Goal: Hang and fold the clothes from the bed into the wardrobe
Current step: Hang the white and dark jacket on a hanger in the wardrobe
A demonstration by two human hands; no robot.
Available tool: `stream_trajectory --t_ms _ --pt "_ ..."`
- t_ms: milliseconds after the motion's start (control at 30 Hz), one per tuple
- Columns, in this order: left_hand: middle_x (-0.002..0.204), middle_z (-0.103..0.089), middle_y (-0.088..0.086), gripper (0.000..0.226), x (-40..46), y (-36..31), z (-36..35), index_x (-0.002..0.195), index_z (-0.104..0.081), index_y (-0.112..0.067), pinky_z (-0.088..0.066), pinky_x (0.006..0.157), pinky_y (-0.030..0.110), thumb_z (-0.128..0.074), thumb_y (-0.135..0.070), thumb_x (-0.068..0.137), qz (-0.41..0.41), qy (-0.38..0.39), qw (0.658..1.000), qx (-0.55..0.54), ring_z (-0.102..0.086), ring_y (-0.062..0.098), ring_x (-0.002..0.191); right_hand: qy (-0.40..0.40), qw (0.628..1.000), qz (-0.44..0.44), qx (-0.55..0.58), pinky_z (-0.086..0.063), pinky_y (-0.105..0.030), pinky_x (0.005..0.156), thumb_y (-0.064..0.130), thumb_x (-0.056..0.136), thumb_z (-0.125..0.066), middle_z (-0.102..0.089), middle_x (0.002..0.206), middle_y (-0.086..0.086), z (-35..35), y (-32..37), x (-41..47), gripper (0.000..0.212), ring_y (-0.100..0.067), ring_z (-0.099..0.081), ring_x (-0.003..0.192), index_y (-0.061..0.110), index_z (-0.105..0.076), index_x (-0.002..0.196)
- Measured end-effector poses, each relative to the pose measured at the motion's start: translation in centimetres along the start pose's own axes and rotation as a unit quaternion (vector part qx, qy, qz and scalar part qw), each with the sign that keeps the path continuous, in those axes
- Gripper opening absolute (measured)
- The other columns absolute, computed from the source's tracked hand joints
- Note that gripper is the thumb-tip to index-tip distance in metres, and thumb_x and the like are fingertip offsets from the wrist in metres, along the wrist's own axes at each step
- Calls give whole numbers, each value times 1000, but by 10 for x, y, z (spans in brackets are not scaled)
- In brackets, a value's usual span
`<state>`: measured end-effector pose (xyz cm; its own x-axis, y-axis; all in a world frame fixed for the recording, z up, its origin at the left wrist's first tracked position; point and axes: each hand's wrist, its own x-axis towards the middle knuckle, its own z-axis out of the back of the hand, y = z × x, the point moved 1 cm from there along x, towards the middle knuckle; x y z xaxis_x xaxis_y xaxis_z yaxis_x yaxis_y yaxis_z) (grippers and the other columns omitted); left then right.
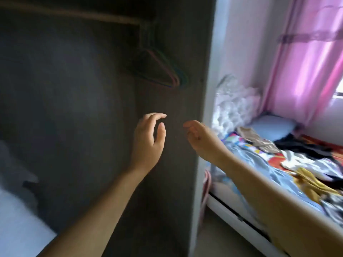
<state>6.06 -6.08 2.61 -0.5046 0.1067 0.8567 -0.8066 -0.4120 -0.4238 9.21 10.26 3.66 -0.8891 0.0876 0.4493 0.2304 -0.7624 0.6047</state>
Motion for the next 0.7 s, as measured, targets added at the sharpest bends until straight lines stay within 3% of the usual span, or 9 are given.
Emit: stream_trajectory --t_ms 67,167,400,567,633,700 --pt "110 -62 1 36 -13 -31 -54 109 -63 -9 -48 93 39 -37 -28 93 -11 59 998 -33 -56 14 104 -50 997 -25 -58 -44 -31 88 10 92 -46 -60 112 -11 38 -45 -32 32 -26 -60 97 13 -59 121" --pt "107 -63 4 40 -30 -79 -126 106 -64 -12 -46 91 37 -34 -32 89 -32 167 982 -85 -57 20 102 -116 981 -83 -132 -46 -40 87 13 92 -48 -58 113 -13 89 -105 -85 28 -30 -58 99 12 -60 118" --pt "103 -66 12 44 -77 -207 -261 104 -67 -7 -49 88 45 -37 -33 85 -171 375 890 -197 -61 33 98 -214 901 -283 -252 -49 -42 82 18 93 -47 -57 115 -13 188 -190 -230 28 -32 -56 103 10 -56 119" --pt "101 -66 10 36 -135 -317 -313 104 -68 -8 -50 80 40 -42 -27 88 -308 454 782 -296 -62 33 91 -298 795 -451 -276 -44 -44 95 19 93 -47 -57 119 -12 230 -193 -358 34 -29 -52 111 13 -53 126" --pt "109 -64 7 26 -163 -352 -317 110 -66 -13 -47 86 39 -48 -20 91 -343 477 739 -331 -59 31 101 -321 746 -514 -274 -42 -41 98 20 94 -45 -53 124 -10 233 -180 -404 35 -28 -49 117 15 -51 128" --pt "119 -60 5 25 -200 -391 -312 117 -62 -16 -43 94 39 -51 -17 95 -383 519 672 -364 -54 27 112 -356 676 -581 -282 -42 -36 95 22 96 -42 -50 126 -9 230 -160 -457 34 -27 -47 117 17 -49 129"
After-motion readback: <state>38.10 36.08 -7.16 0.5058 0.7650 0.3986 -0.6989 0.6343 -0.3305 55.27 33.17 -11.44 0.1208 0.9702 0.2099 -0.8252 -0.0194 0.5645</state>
